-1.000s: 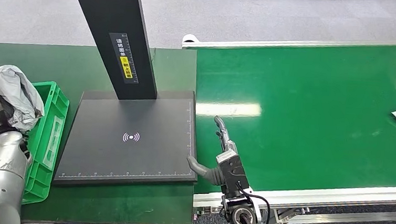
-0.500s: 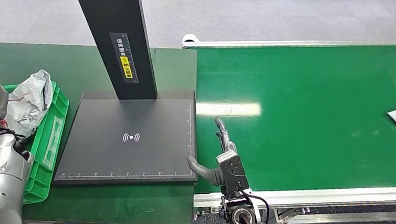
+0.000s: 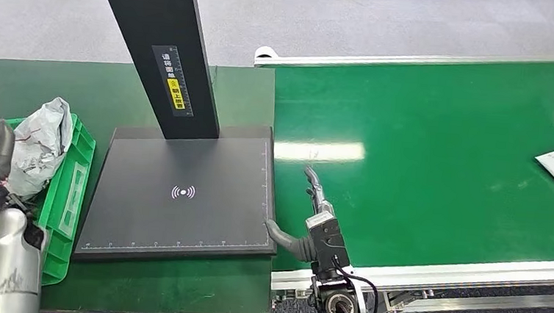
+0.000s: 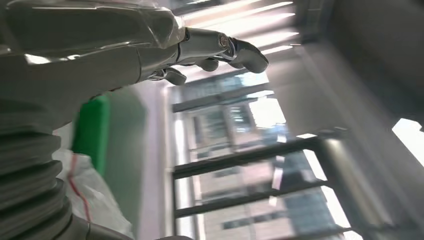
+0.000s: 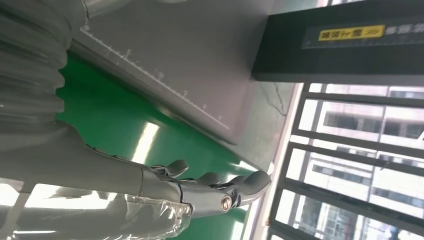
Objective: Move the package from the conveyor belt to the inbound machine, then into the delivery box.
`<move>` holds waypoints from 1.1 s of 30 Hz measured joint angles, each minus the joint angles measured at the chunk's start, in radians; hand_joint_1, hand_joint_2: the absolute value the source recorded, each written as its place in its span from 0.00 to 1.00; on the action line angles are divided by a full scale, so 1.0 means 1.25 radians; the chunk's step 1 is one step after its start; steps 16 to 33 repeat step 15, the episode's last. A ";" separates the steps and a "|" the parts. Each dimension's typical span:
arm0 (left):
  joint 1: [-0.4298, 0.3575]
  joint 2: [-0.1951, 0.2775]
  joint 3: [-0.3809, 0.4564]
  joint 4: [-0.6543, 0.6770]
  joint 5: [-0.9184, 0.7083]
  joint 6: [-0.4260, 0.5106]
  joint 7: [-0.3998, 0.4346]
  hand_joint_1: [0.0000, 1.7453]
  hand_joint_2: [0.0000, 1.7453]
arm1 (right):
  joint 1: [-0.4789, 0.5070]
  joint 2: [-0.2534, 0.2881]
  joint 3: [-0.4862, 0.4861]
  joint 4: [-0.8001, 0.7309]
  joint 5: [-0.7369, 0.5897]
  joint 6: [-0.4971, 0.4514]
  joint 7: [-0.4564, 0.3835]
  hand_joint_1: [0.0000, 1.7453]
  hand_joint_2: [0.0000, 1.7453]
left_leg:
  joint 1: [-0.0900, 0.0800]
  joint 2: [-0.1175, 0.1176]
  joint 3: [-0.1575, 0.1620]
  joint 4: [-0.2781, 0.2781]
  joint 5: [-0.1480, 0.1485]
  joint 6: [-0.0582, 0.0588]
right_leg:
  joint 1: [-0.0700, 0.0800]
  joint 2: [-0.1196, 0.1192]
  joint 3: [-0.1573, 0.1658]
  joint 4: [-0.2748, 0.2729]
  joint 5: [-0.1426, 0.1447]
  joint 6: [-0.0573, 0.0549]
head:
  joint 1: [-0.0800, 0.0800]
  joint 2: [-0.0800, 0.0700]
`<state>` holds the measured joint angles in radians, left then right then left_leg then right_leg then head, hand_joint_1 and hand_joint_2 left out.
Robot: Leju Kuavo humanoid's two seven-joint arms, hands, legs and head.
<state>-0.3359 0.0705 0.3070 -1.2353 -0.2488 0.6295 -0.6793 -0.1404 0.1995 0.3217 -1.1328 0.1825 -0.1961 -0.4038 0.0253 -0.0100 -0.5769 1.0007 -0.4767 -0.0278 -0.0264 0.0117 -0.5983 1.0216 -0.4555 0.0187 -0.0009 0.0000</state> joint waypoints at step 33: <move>0.310 -0.195 -0.304 -0.211 -0.109 0.052 -0.003 0.00 1.00 | 0.050 -0.005 -0.057 0.009 0.078 -0.025 0.004 0.00 1.00 | -0.002 0.000 -0.001 0.000 -0.002 0.002 | -0.002 0.000 0.000 -0.001 -0.001 0.001 | 0.000 0.000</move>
